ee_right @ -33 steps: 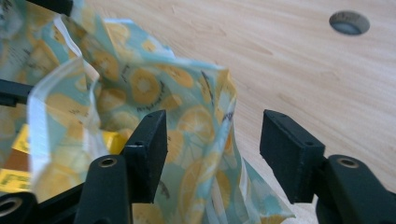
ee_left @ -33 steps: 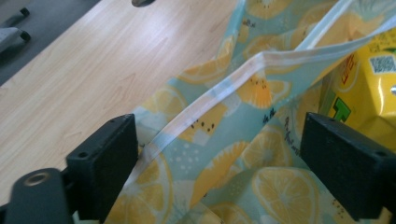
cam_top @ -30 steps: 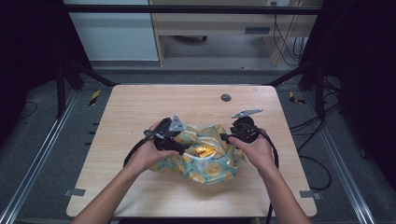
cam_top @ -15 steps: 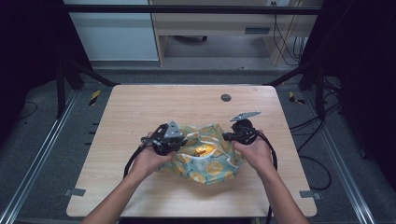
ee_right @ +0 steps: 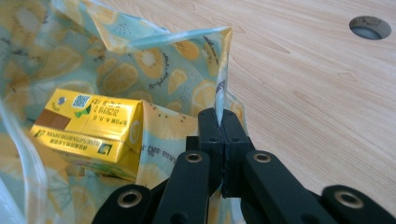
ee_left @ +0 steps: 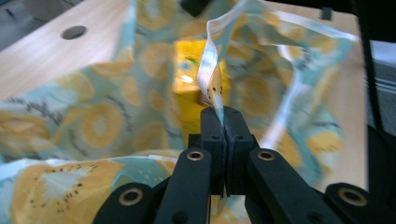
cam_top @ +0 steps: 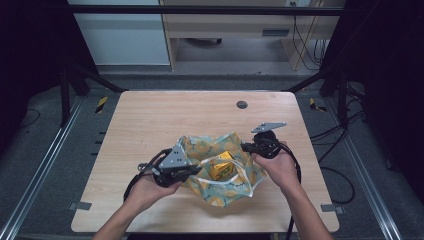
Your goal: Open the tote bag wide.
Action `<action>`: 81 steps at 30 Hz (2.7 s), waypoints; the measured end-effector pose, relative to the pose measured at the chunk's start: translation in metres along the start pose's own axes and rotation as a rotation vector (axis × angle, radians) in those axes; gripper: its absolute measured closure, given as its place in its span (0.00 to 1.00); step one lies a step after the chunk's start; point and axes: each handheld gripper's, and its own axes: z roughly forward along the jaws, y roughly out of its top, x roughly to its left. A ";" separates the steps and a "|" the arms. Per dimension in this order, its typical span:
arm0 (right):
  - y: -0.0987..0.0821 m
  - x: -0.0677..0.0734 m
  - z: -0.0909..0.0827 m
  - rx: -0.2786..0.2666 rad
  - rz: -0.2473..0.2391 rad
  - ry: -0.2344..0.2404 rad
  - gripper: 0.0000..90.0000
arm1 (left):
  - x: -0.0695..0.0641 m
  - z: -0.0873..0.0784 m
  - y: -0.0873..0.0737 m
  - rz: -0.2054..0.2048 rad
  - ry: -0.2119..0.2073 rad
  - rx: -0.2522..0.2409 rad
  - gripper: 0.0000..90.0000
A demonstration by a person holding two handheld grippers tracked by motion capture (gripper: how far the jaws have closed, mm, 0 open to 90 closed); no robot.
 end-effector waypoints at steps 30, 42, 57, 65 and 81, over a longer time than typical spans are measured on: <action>-0.051 -0.032 0.015 0.027 0.043 -0.103 1.00 | -0.016 -0.003 -0.095 -0.117 0.061 0.107 0.99; -0.059 -0.044 0.027 0.063 0.065 -0.125 1.00 | -0.002 -0.031 -0.116 -0.179 0.112 0.131 0.99; -0.060 -0.047 0.030 0.097 0.073 -0.138 1.00 | -0.003 -0.040 -0.123 -0.185 0.162 0.181 0.99; -0.060 -0.046 0.031 0.107 0.069 -0.156 1.00 | 0.000 -0.042 -0.126 -0.195 0.170 0.195 0.99; -0.062 -0.048 0.041 0.135 0.055 -0.193 1.00 | 0.000 -0.039 -0.128 -0.206 0.178 0.222 1.00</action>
